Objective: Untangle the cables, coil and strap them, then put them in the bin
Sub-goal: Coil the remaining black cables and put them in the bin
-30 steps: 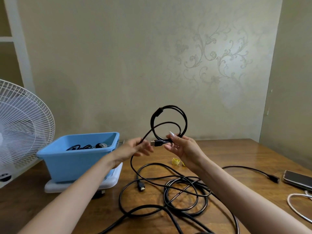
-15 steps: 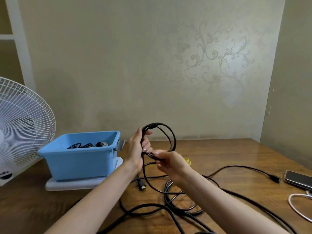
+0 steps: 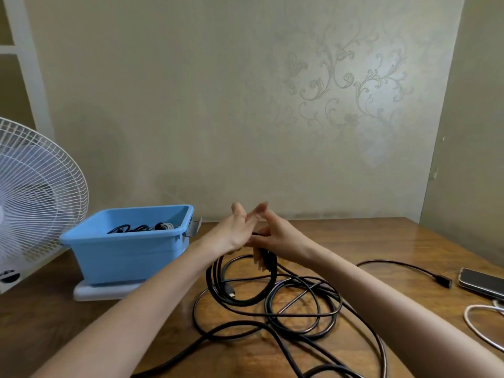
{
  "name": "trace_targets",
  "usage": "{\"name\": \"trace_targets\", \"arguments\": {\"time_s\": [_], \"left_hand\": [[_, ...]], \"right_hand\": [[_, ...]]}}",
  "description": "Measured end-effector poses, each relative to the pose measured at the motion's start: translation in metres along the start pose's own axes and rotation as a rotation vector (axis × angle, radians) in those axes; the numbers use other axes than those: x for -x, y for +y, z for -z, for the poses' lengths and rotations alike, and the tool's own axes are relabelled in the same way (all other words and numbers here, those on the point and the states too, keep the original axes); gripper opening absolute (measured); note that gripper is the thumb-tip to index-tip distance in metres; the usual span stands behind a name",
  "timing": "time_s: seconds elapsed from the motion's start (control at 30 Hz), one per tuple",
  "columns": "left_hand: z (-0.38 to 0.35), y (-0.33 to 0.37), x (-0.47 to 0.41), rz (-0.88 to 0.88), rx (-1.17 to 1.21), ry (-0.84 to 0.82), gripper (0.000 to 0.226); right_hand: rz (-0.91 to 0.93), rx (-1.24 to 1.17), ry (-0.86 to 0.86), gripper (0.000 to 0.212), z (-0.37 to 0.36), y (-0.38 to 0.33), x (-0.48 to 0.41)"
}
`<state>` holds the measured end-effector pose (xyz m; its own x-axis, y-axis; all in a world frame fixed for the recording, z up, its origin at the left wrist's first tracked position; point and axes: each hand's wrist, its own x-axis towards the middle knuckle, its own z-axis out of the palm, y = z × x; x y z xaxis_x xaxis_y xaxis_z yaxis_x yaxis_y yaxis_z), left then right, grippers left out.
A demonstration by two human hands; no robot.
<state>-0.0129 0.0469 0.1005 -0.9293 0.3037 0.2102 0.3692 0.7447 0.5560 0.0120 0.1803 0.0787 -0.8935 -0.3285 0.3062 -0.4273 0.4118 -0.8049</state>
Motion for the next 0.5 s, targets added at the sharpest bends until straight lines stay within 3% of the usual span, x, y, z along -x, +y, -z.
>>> {"name": "trace_targets", "arguments": {"time_s": [0.07,0.17,0.23,0.37,0.5], "left_hand": [[0.002,0.005,0.004,-0.005,0.001,0.007,0.101],[0.005,0.009,0.003,0.026,0.021,0.047,0.102],[0.006,0.013,0.001,0.065,0.070,-0.023,0.098],[0.013,0.016,0.002,0.030,0.240,-0.233,0.136],[0.019,0.015,0.000,-0.090,0.435,-0.186,0.114]], "right_hand": [[0.036,-0.034,-0.027,0.044,0.002,-0.002,0.001],[0.062,-0.194,-0.042,0.054,0.001,-0.004,0.004],[0.079,-0.237,-0.022,0.059,-0.004,0.000,0.003],[0.113,-0.341,0.161,0.027,-0.012,0.009,-0.003],[0.160,-0.433,0.180,0.007,-0.008,0.004,-0.001]]}}
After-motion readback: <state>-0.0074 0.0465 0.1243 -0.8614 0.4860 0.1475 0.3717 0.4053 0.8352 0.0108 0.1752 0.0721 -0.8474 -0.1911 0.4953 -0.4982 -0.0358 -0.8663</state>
